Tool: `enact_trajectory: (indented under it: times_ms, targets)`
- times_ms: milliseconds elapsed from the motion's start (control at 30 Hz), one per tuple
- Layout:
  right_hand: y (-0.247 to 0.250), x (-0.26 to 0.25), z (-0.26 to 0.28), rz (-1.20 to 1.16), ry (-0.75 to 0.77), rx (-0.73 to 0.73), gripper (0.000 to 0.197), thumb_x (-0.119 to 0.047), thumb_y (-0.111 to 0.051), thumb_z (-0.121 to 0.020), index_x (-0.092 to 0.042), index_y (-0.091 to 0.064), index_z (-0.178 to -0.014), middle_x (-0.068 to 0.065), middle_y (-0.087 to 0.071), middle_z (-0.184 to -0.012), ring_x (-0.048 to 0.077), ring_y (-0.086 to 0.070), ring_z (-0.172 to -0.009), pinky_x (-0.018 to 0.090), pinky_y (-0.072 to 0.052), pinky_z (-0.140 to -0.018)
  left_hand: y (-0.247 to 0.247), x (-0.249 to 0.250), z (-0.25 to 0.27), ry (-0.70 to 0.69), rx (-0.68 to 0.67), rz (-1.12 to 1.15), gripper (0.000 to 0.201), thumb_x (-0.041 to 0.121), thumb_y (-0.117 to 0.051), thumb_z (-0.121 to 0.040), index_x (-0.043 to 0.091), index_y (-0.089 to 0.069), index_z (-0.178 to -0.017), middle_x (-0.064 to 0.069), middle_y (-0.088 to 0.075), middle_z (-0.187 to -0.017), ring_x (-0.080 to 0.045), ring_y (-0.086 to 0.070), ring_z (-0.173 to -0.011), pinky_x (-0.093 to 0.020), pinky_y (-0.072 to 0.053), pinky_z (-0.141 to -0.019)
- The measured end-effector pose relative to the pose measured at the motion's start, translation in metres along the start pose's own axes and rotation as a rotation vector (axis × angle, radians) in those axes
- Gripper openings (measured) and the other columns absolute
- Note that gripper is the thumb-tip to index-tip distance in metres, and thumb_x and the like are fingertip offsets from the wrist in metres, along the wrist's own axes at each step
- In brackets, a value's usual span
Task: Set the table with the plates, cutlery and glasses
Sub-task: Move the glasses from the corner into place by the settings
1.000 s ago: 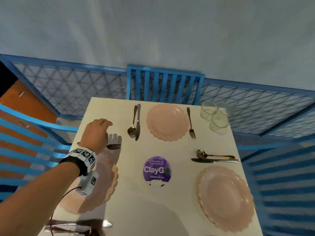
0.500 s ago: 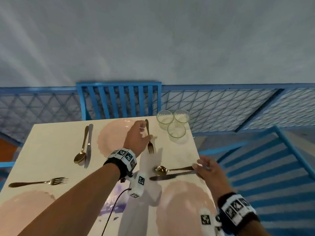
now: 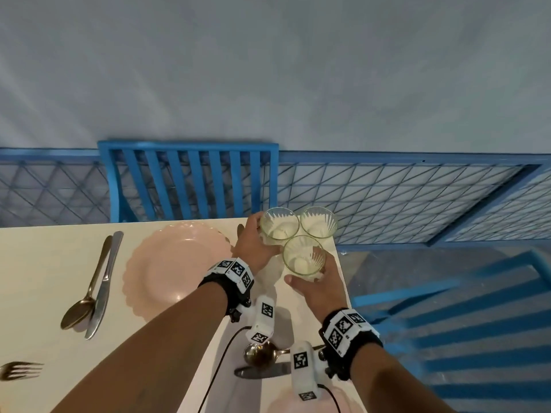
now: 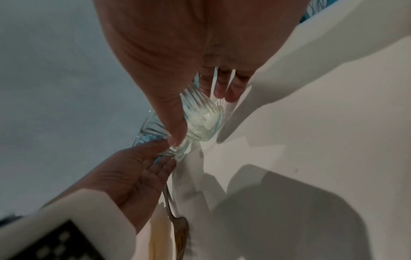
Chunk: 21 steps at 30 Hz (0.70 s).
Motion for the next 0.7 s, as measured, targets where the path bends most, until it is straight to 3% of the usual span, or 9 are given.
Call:
enact_trajectory:
  times_ms: [33,100,167,233,300,367,467,567,700]
  targets:
    - [-0.002,0.002,-0.003,-0.001,0.010,0.007,0.089,-0.027,-0.093,-0.055,-0.034,-0.052,-0.133,-0.013,-0.067,-0.117,0.010,-0.064,-0.109,0.040,-0.055,-0.099,-0.001,-0.001,-0.003,-0.009,-0.007,0.002,0.098,0.034,-0.095,-0.050,0.042,-0.043,-0.133,0.008,-0.055,-0.123,-0.013,-0.056,-0.116,-0.032,-0.050,-0.102]
    - [-0.004,0.004,-0.005,-0.009,0.030,0.022,0.088,-0.033,-0.092,-0.049,-0.039,-0.054,-0.128,-0.014,-0.069,-0.115,0.011,-0.066,-0.108,0.043,-0.056,-0.098,-0.004,0.002,-0.005,-0.038,-0.035,0.023,0.093,0.020,-0.095,-0.058,0.032,-0.045,-0.136,0.012,-0.059,-0.117,0.004,-0.057,-0.106,-0.006,-0.045,-0.090]
    - [-0.006,0.005,-0.008,0.012,0.059,0.041,0.085,-0.034,-0.092,-0.048,-0.044,-0.054,-0.124,-0.014,-0.068,-0.115,0.014,-0.064,-0.110,0.044,-0.056,-0.098,-0.006,0.008,-0.006,-0.083,-0.049,0.050,0.083,0.008,-0.093,-0.064,0.023,-0.049,-0.133,0.013,-0.063,-0.113,0.020,-0.057,-0.094,0.005,-0.038,-0.078]
    - [-0.008,0.006,-0.009,0.039,0.075,0.055,0.086,-0.040,-0.091,-0.047,-0.049,-0.052,-0.123,-0.013,-0.065,-0.118,0.020,-0.060,-0.116,0.047,-0.053,-0.100,-0.007,0.012,-0.005,-0.109,-0.052,0.068,0.076,0.009,-0.093,-0.064,0.026,-0.052,-0.126,0.015,-0.066,-0.109,0.023,-0.058,-0.090,-0.002,-0.041,-0.089]
    - [-0.010,0.007,-0.010,0.055,0.093,0.055,0.086,-0.043,-0.091,-0.048,-0.050,-0.051,-0.124,-0.010,-0.063,-0.119,0.023,-0.057,-0.118,0.049,-0.052,-0.100,-0.006,0.011,-0.002,-0.102,-0.046,0.099,0.076,0.019,-0.094,-0.057,0.034,-0.053,-0.120,0.017,-0.067,-0.107,0.011,-0.063,-0.098,-0.026,-0.048,-0.102]
    - [-0.010,0.006,-0.009,0.056,0.109,0.046,0.084,-0.046,-0.091,-0.049,-0.049,-0.051,-0.123,-0.008,-0.064,-0.118,0.024,-0.059,-0.116,0.050,-0.053,-0.099,-0.004,0.010,0.001,-0.101,-0.038,0.118,0.078,0.026,-0.094,-0.053,0.034,-0.053,-0.119,0.016,-0.067,-0.107,0.003,-0.065,-0.102,-0.036,-0.051,-0.102]
    - [-0.006,-0.003,-0.001,0.051,0.144,0.045,0.077,-0.047,-0.089,-0.052,-0.046,-0.052,-0.119,-0.008,-0.065,-0.115,0.020,-0.063,-0.110,0.049,-0.055,-0.096,0.003,0.013,0.011,-0.117,-0.001,0.115,0.078,0.023,-0.095,-0.056,0.033,-0.053,-0.121,0.013,-0.065,-0.110,0.002,-0.062,-0.104,-0.039,-0.050,-0.102]
    - [0.000,-0.013,0.013,0.044,0.163,0.051,0.072,-0.035,-0.092,-0.057,-0.045,-0.052,-0.116,-0.008,-0.065,-0.116,0.016,-0.065,-0.109,0.047,-0.054,-0.099,0.023,0.015,0.033,-0.140,0.032,0.108,0.076,0.029,-0.093,-0.056,0.039,-0.050,-0.118,0.010,-0.064,-0.117,-0.007,-0.061,-0.112,-0.040,-0.049,-0.102]
    - [0.001,-0.024,0.052,0.051,0.189,0.051,0.073,-0.021,-0.094,-0.062,-0.049,-0.051,-0.114,-0.009,-0.064,-0.117,0.015,-0.063,-0.112,0.047,-0.051,-0.103,0.074,0.011,0.088,-0.155,0.067,0.171,0.074,0.017,-0.092,-0.063,0.033,-0.051,-0.123,0.012,-0.064,-0.120,-0.007,-0.060,-0.116,-0.029,-0.048,-0.099]
Point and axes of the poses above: each hand's wrist, its own z-axis away from the middle knuckle, its own y-axis out of the back of the hand, x = y × z, the point moved 4 cm from there along -z, towards the middle knuckle
